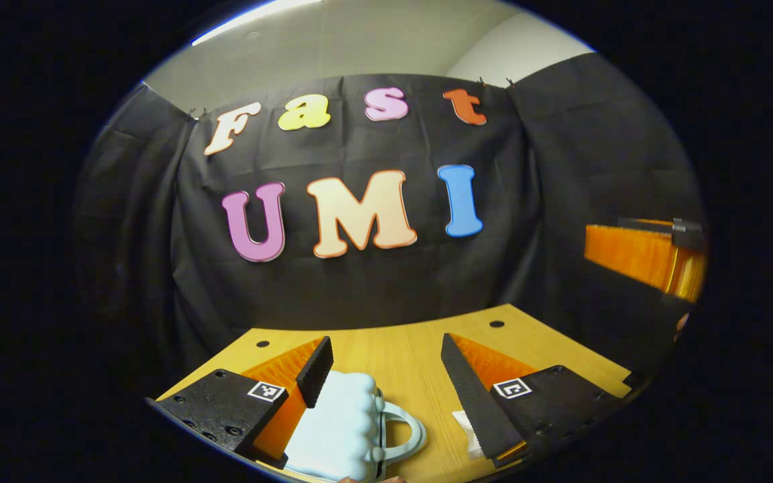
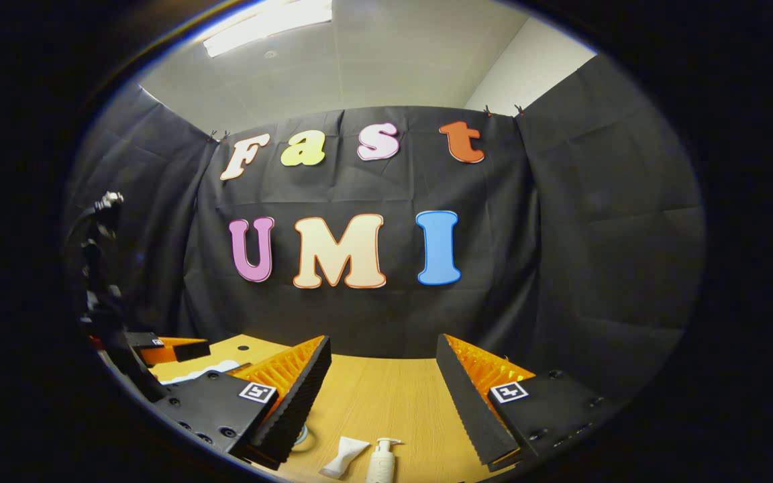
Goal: First open the suitcase, pack the skin care products into it, and then close the suitcase.
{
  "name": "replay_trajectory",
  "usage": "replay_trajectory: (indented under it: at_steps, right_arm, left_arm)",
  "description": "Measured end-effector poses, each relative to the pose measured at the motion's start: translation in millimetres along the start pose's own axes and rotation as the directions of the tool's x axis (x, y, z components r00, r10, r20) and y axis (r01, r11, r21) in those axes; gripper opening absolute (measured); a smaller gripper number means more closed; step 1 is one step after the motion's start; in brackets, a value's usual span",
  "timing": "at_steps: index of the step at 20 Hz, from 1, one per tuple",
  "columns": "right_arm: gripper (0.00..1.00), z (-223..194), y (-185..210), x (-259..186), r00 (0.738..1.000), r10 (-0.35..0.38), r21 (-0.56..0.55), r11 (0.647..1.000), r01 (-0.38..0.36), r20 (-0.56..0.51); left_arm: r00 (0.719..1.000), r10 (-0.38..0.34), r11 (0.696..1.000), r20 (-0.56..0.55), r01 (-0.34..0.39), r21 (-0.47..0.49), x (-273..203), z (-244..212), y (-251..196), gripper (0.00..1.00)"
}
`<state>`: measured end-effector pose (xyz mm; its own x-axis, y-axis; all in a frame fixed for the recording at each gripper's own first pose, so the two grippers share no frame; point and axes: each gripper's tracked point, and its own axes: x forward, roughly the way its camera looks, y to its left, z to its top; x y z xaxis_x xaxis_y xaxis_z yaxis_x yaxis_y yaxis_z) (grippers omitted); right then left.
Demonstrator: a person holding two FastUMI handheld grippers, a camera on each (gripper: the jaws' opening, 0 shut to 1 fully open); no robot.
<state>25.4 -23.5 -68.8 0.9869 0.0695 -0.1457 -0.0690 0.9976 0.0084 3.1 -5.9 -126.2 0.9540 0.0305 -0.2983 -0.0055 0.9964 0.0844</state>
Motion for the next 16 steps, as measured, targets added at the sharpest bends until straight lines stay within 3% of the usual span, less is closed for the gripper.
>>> replay_trajectory:
  at_steps: [6,10,14,16]
  right_arm:
    - [0.99,-11,-17,-4,0.998,-0.032,-0.021,0.999,0.031,-0.054]
    - [1.0,-29,-43,-12,0.988,-0.088,-0.027,0.996,0.085,-0.123]
    - [1.0,-39,-61,-14,0.979,-0.128,-0.031,0.992,0.125,-0.158]
    - [1.0,-46,-64,-15,0.974,-0.137,-0.044,0.99,0.131,-0.18]
  left_arm:
    - [0.979,-0.093,0.995,-0.179,0.096,0.008,20,-73,-38,0.95]
    - [0.93,-0.113,0.994,-0.348,0.102,-0.049,32,-134,-52,0.95]
    - [0.875,-0.088,0.996,-0.477,0.079,-0.038,41,-180,-49,0.95]
    - [0.832,-0.103,0.994,-0.545,0.1,-0.034,49,-203,-56,0.95]
